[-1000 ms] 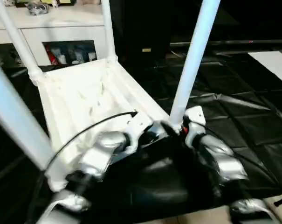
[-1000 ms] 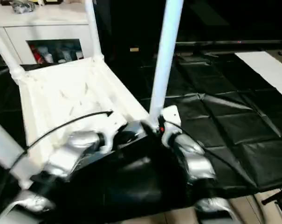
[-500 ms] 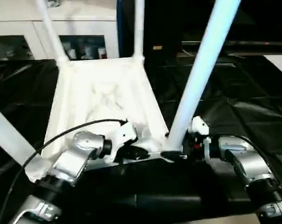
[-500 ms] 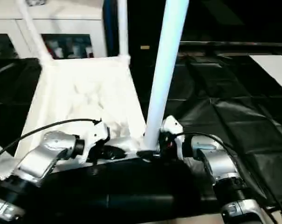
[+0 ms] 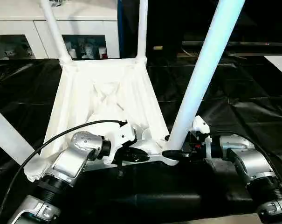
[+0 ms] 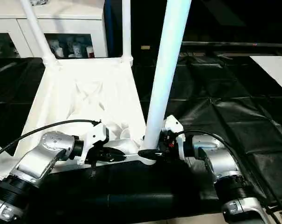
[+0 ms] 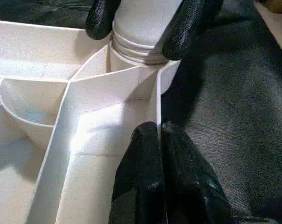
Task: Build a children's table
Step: Rotate leg to tighten
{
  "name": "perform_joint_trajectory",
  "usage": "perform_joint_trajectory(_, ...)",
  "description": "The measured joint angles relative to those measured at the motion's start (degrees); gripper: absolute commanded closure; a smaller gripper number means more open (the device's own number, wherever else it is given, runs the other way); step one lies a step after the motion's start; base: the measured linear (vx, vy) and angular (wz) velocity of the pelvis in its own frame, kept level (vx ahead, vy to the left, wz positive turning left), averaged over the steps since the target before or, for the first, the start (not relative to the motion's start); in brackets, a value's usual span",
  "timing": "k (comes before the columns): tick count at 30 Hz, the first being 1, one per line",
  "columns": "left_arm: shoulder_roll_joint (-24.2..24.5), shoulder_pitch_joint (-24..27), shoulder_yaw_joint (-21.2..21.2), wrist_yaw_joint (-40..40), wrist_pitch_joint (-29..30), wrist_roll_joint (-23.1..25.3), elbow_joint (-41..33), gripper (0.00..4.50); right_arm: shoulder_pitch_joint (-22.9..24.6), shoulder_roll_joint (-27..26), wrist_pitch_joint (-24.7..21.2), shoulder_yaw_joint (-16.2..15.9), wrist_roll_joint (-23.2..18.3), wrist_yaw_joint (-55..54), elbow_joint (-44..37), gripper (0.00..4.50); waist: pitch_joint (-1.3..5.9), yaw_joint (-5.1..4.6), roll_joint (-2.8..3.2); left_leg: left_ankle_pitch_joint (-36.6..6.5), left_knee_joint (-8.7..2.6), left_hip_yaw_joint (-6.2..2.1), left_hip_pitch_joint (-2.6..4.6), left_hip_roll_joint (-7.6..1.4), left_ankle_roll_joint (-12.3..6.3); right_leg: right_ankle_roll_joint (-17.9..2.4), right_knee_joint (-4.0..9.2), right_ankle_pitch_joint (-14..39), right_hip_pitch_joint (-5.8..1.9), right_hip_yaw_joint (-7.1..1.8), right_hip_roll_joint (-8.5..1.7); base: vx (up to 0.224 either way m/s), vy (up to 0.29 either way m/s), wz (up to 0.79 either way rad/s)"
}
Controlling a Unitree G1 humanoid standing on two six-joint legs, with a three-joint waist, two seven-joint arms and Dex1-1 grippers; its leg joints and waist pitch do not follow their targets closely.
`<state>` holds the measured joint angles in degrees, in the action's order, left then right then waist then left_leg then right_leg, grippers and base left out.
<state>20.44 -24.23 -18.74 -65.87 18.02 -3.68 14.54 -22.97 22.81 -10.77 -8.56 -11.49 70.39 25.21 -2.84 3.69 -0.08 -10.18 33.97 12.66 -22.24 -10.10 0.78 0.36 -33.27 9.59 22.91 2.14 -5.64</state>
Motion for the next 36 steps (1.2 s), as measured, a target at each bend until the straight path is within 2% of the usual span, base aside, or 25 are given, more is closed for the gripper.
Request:
perform_joint_trajectory(2,-1.18,-0.43,0.28,2.08,0.45,0.57,0.87,4.50,0.72,-1.20,0.01,1.42,0.05,-3.34,-0.01,1.85,0.01,-0.15,-0.04,0.00,0.04,0.01,0.12,0.00,0.00,0.00,0.00,0.00,-0.13,-0.05,0.00,0.000,0.000,0.00)
perform_joint_trajectory(4,-3.36,-1.59,1.40,6.22,0.77,1.49,3.33,4.50,0.69,-4.61,0.35,3.81,0.55,-11.12,1.52,1.85,0.05,-0.64,-0.16,0.04,0.03,-0.01,0.21,0.00,0.07,0.05,0.00,0.03,-0.15,-0.05,0.00,-0.028,0.001,-0.02)
perform_joint_trajectory(8,-9.31,-5.00,2.74,16.89,1.92,3.96,9.00,4.50,-1.81,-12.20,2.86,8.07,1.99,-30.03,7.46,1.86,0.03,-2.28,-0.26,0.07,0.08,-0.17,0.32,0.06,0.13,0.43,0.24,0.27,-0.08,0.04,-0.03,-0.059,0.009,-0.08)
perform_joint_trajectory(11,-12.85,-6.52,3.16,22.50,2.37,5.08,11.82,4.50,-3.92,-15.68,2.97,10.09,2.78,-39.60,10.15,1.86,0.00,-3.53,-0.30,0.07,0.20,-0.69,0.29,0.26,0.13,0.54,0.45,0.35,-0.05,0.27,-0.06,-0.051,0.019,-0.12)
perform_joint_trajectory(14,-14.26,-7.36,3.28,24.42,2.17,5.64,13.60,4.50,-4.65,-17.04,3.64,10.52,3.57,-43.67,11.45,1.86,0.01,-3.68,-0.27,0.06,0.19,-0.94,0.27,0.27,0.12,0.54,0.85,0.35,-0.10,0.56,-0.06,0.000,0.000,0.00)
perform_joint_trajectory(15,-14.29,-7.41,3.21,24.41,2.04,5.71,13.78,4.50,-4.65,-17.23,4.08,10.53,3.88,-43.85,11.53,1.51,0.01,-3.69,-0.24,0.06,0.18,-1.04,0.25,0.27,0.12,0.54,1.02,0.35,-0.12,0.68,-0.06,0.000,0.000,0.00)
perform_joint_trajectory(16,-14.31,-7.41,3.15,24.33,1.96,5.75,13.86,4.50,-4.66,-17.27,4.22,10.53,3.97,-43.82,11.54,1.16,0.02,-3.67,-0.18,0.06,0.16,-1.11,0.22,0.27,0.12,0.54,1.21,0.35,-0.18,0.78,-0.06,0.000,0.000,0.00)
perform_joint_trajectory(18,-14.30,-7.43,3.18,24.04,1.94,5.91,13.86,4.50,-4.63,-17.51,4.45,10.52,4.38,-43.27,11.55,1.13,0.02,-3.70,-0.18,0.07,0.17,-1.13,0.18,0.29,0.12,0.54,1.31,0.35,-0.17,0.79,-0.06,0.000,0.000,0.00)
perform_joint_trajectory(22,-13.39,-6.96,3.22,22.01,1.76,5.91,13.01,4.50,-4.44,-16.57,4.57,10.48,4.35,-38.97,11.40,0.66,0.02,-3.80,-0.19,0.06,0.17,-1.12,0.19,0.35,0.12,0.53,1.31,0.35,-0.10,0.66,-0.06,0.000,0.000,0.00)
perform_joint_trajectory(25,-11.17,-6.05,2.69,18.91,1.20,5.84,10.93,4.50,-3.49,-14.79,4.36,9.32,3.82,-33.11,9.84,0.60,-0.03,-3.58,-0.30,0.06,0.08,-1.12,0.19,0.31,0.12,0.52,1.17,0.34,-0.01,0.67,-0.04,0.000,0.000,0.00)
perform_joint_trajectory(30,-5.50,-3.08,2.01,9.27,0.28,3.07,6.07,4.50,-1.06,-7.22,0.78,5.59,0.50,-16.68,4.53,0.60,-0.06,-3.24,-0.35,0.07,-0.07,-1.08,0.13,0.26,0.13,-0.08,1.02,-0.14,0.13,0.47,0.16,0.000,0.000,0.00)
perform_joint_trajectory(33,-3.02,-2.56,0.98,4.17,0.35,1.66,4.33,4.50,-0.97,-3.83,-0.51,3.42,0.00,-8.62,2.76,0.60,-0.09,-2.07,-0.40,0.07,-0.06,-0.96,0.14,0.23,0.14,-0.47,0.67,-0.45,0.17,0.32,0.18,0.000,0.000,0.00)
perform_joint_trajectory(36,-0.68,-2.42,0.11,-0.26,1.15,0.62,2.48,4.50,-1.07,-2.64,-0.62,1.69,-0.37,-2.63,2.25,0.60,-0.10,-1.17,-0.45,0.08,0.00,-0.59,0.14,0.10,0.14,-0.46,0.08,-0.44,0.19,-0.01,0.17,0.015,-0.009,0.06)
